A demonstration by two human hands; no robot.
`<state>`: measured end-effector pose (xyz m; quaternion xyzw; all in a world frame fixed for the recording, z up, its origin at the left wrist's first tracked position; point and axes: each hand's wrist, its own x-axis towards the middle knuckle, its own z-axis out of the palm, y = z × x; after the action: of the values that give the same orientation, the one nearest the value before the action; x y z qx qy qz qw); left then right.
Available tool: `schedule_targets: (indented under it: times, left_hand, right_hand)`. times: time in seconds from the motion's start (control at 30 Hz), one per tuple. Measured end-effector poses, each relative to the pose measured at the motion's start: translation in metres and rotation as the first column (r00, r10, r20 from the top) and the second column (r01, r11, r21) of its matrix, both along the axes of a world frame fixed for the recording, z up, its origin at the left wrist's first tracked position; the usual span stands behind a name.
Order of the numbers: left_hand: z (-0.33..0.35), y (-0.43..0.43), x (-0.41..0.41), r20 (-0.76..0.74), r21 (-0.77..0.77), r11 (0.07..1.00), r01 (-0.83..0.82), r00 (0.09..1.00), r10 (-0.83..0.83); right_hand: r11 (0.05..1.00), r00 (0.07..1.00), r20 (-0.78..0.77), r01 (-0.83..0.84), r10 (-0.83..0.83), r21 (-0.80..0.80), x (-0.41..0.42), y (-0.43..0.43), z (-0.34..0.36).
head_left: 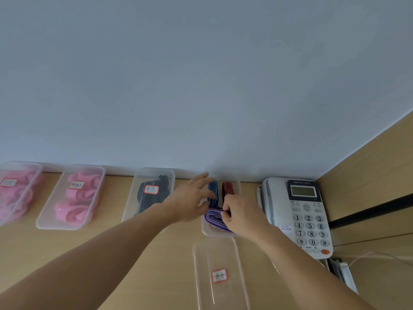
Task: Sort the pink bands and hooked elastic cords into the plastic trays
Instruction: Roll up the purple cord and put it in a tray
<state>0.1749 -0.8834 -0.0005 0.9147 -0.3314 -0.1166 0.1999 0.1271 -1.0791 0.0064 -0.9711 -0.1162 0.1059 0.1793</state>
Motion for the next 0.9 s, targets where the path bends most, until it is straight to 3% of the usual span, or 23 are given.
schedule_targets:
  times: [0.1,0.2,0.27,0.37,0.57,0.9]
  left_hand:
    - [-0.005,-0.001,-0.005,0.141,-0.116,0.978,-0.171,0.972,0.187]
    - [-0.007,-0.006,-0.004,0.007,-0.024,0.913,-0.408,0.913,0.408]
    - [-0.009,-0.011,-0.003,-0.097,0.041,0.877,-0.478,0.872,0.480]
    - [-0.012,-0.017,-0.002,-0.177,0.024,0.870,-0.492,0.855,0.488]
    - [-0.009,-0.020,0.001,-0.211,0.023,0.892,-0.451,0.870,0.445]
    - [-0.009,-0.022,0.003,-0.318,-0.026,0.847,-0.531,0.807,0.497]
  right_hand:
    - [1.000,0.999,0.044,-0.010,0.010,-0.010,-0.001,-0.003,-0.002]
    - [0.999,0.998,0.056,-0.025,0.026,-0.020,0.000,0.000,-0.006]
    - [0.994,0.997,0.036,-0.070,0.073,-0.083,-0.002,0.006,-0.010]
    - [0.976,0.987,0.086,-0.118,0.136,-0.185,-0.003,0.012,-0.016]
    - [0.983,0.990,0.143,0.009,0.018,-0.183,0.003,0.016,-0.018]
    - [0.989,0.990,-0.014,0.138,-0.139,-0.056,-0.001,0.014,-0.021]
